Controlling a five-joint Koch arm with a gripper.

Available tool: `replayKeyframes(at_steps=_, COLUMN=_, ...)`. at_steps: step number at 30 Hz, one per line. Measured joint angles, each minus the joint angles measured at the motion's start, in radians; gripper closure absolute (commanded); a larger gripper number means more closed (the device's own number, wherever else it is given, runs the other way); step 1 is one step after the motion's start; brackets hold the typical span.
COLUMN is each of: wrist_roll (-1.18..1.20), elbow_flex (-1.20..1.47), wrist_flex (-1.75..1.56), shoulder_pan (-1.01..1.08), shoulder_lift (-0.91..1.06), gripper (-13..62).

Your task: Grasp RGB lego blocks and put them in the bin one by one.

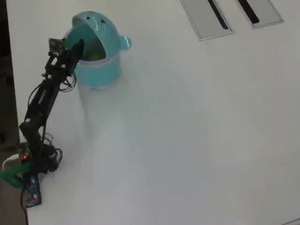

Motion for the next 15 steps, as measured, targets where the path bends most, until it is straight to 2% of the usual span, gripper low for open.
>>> replayKeyframes(at_steps=8, wrist_roll=0.000, elbow_flex=0.273, wrist_flex=-0.002, shoulder_pan=0.092, shoulder_lift=0.250, gripper=16.5)
replayKeyframes(at_steps=15, wrist_roll=0.044, elbow_flex=0.383, wrist_flex=-0.002, shoulder_pan=0.183, shoulder_lift=0.439, gripper=16.6)
